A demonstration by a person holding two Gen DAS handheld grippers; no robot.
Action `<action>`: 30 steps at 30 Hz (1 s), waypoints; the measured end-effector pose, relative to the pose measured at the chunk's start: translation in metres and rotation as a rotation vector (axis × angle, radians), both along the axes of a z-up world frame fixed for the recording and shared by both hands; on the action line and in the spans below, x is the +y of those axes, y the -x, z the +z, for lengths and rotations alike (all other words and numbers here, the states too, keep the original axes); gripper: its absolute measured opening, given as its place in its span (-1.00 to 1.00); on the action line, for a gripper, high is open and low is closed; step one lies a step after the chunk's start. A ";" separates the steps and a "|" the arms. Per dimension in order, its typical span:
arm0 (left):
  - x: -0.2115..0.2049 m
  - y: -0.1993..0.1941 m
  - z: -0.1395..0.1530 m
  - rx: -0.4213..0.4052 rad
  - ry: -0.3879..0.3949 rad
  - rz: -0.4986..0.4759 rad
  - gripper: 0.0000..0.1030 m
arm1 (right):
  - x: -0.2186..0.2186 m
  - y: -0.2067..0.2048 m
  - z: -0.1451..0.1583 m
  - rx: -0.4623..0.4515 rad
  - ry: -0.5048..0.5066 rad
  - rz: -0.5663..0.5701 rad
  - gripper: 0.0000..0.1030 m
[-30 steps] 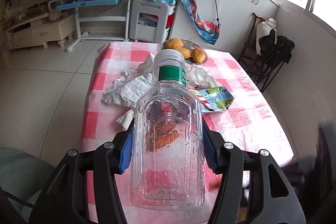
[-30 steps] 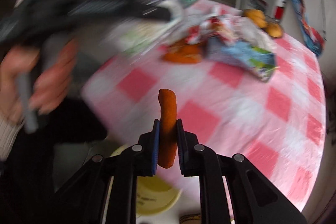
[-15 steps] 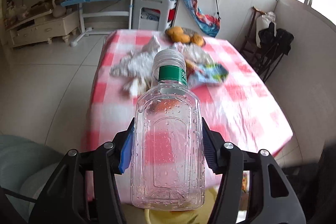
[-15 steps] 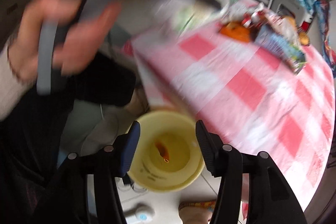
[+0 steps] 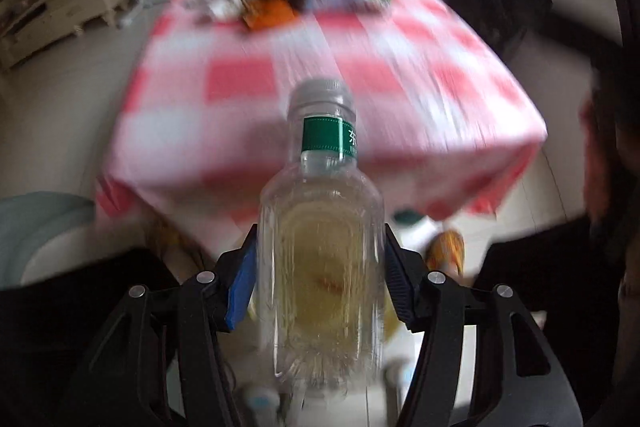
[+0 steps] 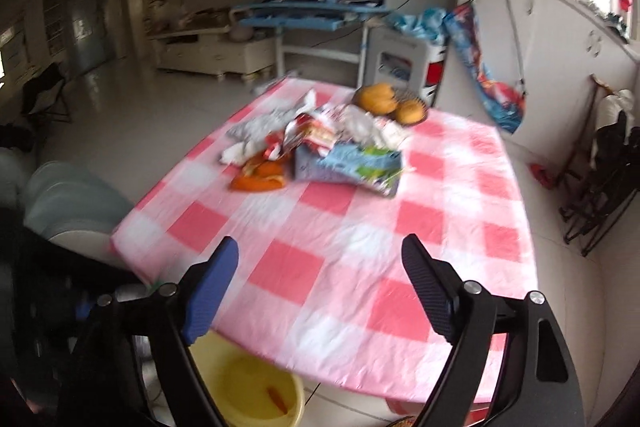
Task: Collect trash
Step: 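Drop the orange peel into the yellow bucket with the right gripper while the left gripper drops the bottle, then move both grippers back over the table toward the snack bag and tissue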
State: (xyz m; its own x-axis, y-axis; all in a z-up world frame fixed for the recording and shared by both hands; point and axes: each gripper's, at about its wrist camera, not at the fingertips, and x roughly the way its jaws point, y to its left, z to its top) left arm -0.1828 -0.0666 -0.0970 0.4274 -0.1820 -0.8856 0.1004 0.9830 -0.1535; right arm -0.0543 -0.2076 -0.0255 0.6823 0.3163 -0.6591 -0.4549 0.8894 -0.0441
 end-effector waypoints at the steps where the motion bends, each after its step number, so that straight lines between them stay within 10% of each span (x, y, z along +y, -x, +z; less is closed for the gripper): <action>1: -0.004 0.004 -0.003 0.015 -0.015 -0.019 0.15 | 0.003 -0.002 -0.001 -0.015 0.016 -0.008 0.62; 5: -0.003 0.008 0.006 -0.022 -0.043 -0.002 0.48 | 0.018 0.004 -0.002 -0.103 0.124 -0.024 0.74; 20: 0.055 -0.054 0.079 -0.326 -0.058 0.320 0.64 | 0.039 0.010 -0.007 -0.202 0.259 -0.012 0.77; 30: 0.058 -0.146 0.113 -0.435 -0.085 0.320 0.64 | 0.023 -0.045 0.030 -0.211 0.119 0.007 0.77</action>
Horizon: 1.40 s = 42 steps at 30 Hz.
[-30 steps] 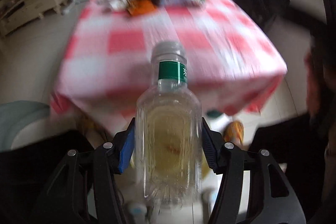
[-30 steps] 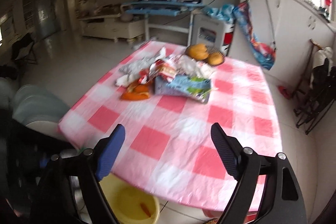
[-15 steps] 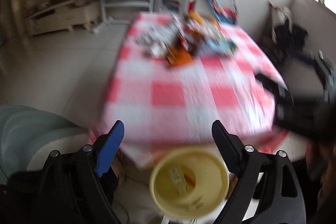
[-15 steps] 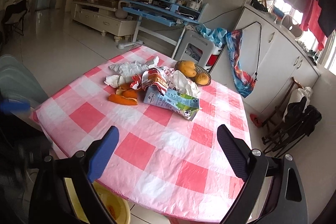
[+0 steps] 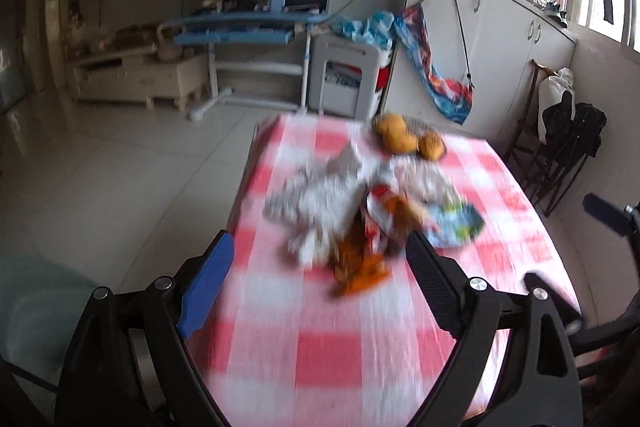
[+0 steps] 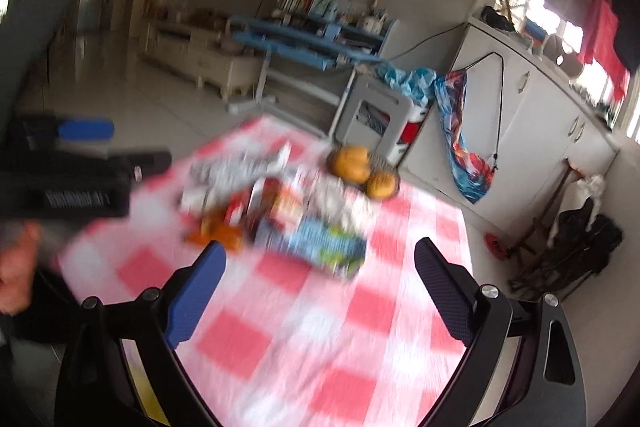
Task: Collect trash
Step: 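Move both grippers back over the table toward the snack bag and tissue, then grasp the crumpled snack bag with the right gripper while the left gripper grasps a tissue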
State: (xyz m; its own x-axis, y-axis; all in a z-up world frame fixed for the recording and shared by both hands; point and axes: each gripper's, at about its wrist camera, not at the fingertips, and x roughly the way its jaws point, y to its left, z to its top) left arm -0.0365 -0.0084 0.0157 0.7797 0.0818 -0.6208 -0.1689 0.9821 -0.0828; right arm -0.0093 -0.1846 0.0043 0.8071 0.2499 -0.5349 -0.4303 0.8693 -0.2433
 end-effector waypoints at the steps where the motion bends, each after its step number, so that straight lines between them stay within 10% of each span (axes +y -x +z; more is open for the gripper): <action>1: 0.002 -0.008 0.002 -0.013 -0.001 0.010 0.64 | -0.007 -0.009 0.005 -0.001 -0.062 -0.007 0.77; 8: 0.021 -0.035 -0.039 0.102 0.063 0.088 0.63 | -0.036 -0.045 -0.022 0.153 -0.242 -0.058 0.67; 16: 0.005 -0.048 -0.037 0.097 0.000 0.040 0.63 | 0.000 -0.053 -0.034 0.165 -0.141 0.005 0.62; 42: 0.033 -0.079 -0.079 0.263 0.064 0.094 0.63 | 0.038 -0.110 -0.076 0.321 -0.128 0.022 -0.57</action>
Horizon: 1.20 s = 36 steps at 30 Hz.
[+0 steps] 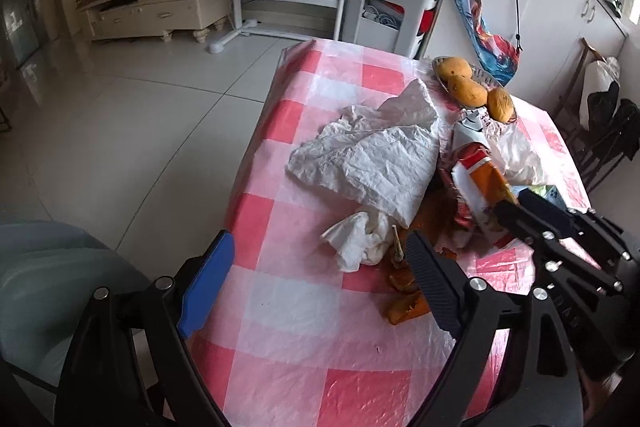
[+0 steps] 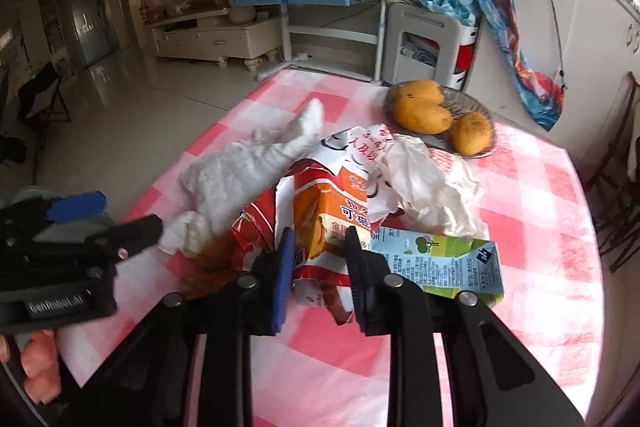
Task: Collect trash
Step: 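Grasp the crumpled snack bag with the right gripper while the left gripper grasps a tissue, then lift the snack bag with the right gripper while the left gripper holds the tissue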
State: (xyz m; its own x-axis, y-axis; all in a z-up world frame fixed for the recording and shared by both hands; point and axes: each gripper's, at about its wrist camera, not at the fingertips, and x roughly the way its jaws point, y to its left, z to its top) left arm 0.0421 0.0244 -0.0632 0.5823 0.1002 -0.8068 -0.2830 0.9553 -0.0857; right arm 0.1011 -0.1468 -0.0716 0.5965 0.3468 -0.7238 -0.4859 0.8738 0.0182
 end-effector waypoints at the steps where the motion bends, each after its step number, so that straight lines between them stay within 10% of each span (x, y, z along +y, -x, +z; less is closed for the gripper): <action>1: -0.001 -0.002 -0.001 0.004 -0.001 -0.004 0.63 | -0.007 -0.001 0.001 0.001 -0.002 -0.009 -0.60; 13: -0.007 -0.033 -0.028 0.082 -0.056 -0.024 0.63 | -0.090 -0.006 0.015 0.047 -0.105 -0.106 -0.83; 19: -0.009 -0.040 -0.030 0.090 0.020 -0.101 -0.54 | -0.115 -0.004 0.035 0.083 -0.329 -0.031 -0.89; 29: -0.023 -0.015 0.005 0.000 0.340 -0.347 -0.77 | -0.109 0.023 0.035 0.206 -0.303 0.199 -0.89; 34: -0.052 -0.005 -0.007 0.088 0.201 -0.414 -0.77 | -0.088 0.033 0.016 0.239 -0.141 0.197 -0.53; 36: -0.054 0.000 -0.013 0.117 0.214 -0.421 -0.77 | -0.083 0.038 0.019 0.201 -0.130 0.176 0.14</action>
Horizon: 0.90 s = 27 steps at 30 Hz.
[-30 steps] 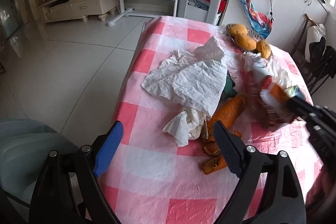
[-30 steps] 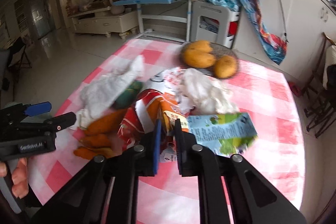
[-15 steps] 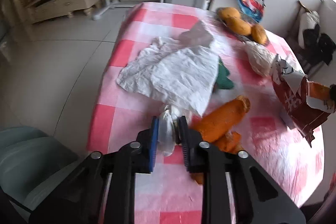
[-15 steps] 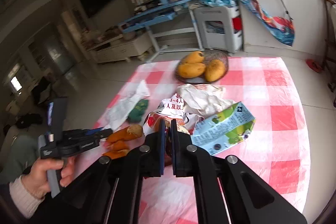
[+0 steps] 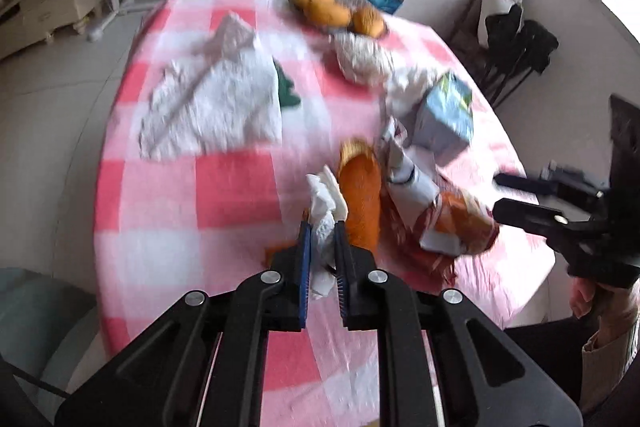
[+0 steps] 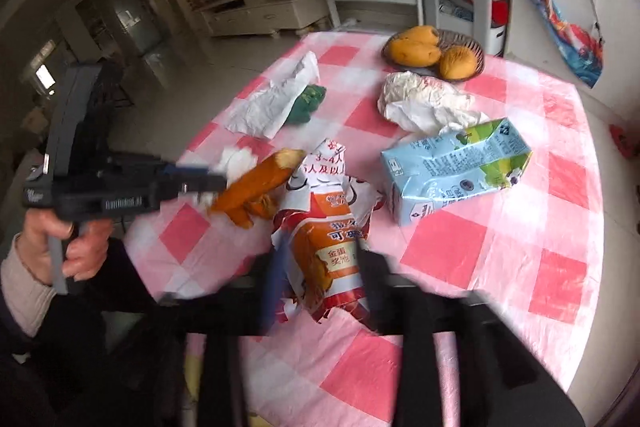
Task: Collect trash
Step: 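Lift the snack bag with the right gripper while the left gripper holds the tissue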
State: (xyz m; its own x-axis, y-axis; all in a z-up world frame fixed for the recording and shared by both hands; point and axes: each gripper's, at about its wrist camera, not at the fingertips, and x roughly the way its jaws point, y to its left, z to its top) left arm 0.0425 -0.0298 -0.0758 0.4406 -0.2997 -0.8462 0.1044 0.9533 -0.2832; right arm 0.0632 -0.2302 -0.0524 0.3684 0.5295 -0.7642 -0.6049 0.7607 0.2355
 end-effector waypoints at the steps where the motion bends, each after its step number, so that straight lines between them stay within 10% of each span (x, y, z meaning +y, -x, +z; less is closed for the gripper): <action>1: 0.000 0.002 0.000 0.002 0.011 -0.003 -0.77 | 0.003 0.003 0.003 -0.029 -0.003 -0.011 0.16; 7: 0.003 0.008 0.001 -0.002 0.032 -0.014 -0.76 | 0.027 0.005 -0.005 -0.078 0.033 0.007 0.18; 10: 0.004 0.004 -0.007 0.026 -0.005 0.009 -0.40 | 0.032 -0.001 -0.014 -0.061 0.081 0.002 0.17; 18: -0.002 0.005 0.000 -0.026 -0.035 0.006 0.18 | 0.024 -0.006 -0.030 -0.008 0.151 -0.036 -0.27; 27: -0.030 0.009 -0.006 -0.052 -0.142 -0.064 0.20 | 0.024 -0.004 -0.032 0.000 0.147 -0.036 -0.75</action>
